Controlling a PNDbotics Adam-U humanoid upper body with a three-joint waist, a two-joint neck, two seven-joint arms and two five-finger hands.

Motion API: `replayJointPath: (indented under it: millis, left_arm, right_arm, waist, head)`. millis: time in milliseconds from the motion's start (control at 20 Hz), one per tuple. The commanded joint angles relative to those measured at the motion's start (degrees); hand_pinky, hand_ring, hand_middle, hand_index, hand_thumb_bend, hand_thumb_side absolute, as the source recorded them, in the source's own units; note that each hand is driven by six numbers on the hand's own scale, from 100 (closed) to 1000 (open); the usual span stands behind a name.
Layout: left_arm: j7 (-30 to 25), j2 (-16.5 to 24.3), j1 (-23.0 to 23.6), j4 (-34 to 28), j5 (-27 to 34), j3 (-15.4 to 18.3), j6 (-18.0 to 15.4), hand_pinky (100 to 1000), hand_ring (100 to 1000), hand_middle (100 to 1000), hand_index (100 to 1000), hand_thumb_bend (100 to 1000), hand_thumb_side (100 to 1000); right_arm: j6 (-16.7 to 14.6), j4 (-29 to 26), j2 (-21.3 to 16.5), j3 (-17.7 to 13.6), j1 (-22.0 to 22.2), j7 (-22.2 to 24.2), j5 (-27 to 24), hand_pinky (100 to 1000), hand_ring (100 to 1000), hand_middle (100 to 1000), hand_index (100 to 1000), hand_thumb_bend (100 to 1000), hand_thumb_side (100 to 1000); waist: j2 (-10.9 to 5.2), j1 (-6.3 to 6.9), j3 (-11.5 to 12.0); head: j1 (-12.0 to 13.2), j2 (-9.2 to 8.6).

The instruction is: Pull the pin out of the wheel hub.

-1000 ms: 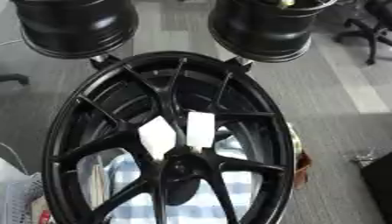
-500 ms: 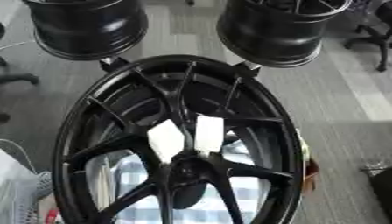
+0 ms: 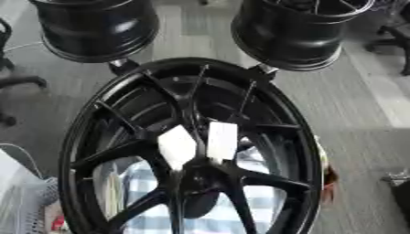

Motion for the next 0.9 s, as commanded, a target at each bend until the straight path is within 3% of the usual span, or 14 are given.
replayJointPath:
  millis: [50,450,700,900]
  left_arm:
    - [-0.08,1.89,-0.49,-0.96,-0.25,0.49,-0.03,777,877,736,882,312,729]
    - [-0.16,1.88,-0.37,-0.96,-0.23,0.43,0.04,777,877,736,881,312,730]
    - [-0.18,1.89,-0.33,-0.96,-0.24,0.45,0.05,778,876,736,881,311,729]
    - [-0.20,1.89,-0.37,-0.96,-0.28,0.44,0.02,778,876,736,881,310,730]
  right_arm:
    - [0.32,0.47,-0.98,-0.78,-1.49,-3.23,3.39,858,900,917,922,423,406]
    - [-1.22,0.55,0.50,-0.97,-2.49,-8.39,3.68,844,865,865,897,424,402]
    - [-2.05,-1.93,1.12,-0.51,-2.65,-9.49,0.94,834,829,813,875,343,448]
    - [-5.11,-7.26,1.41,0.16,-2.36,-7.93,-2.66,835,821,800,864,260,501]
  waist:
    - [-0.94,0.16,-0.14]
    - [-1.15,0.13,-0.51]
    - [-1.19,0.16,-0.59]
    - [-1.11,0.28,-0.68]
  head:
    - [-0.53,-0.22]
    - [-0.91,0.33]
    - [-0.74,0.49]
    - [-0.16,0.64]
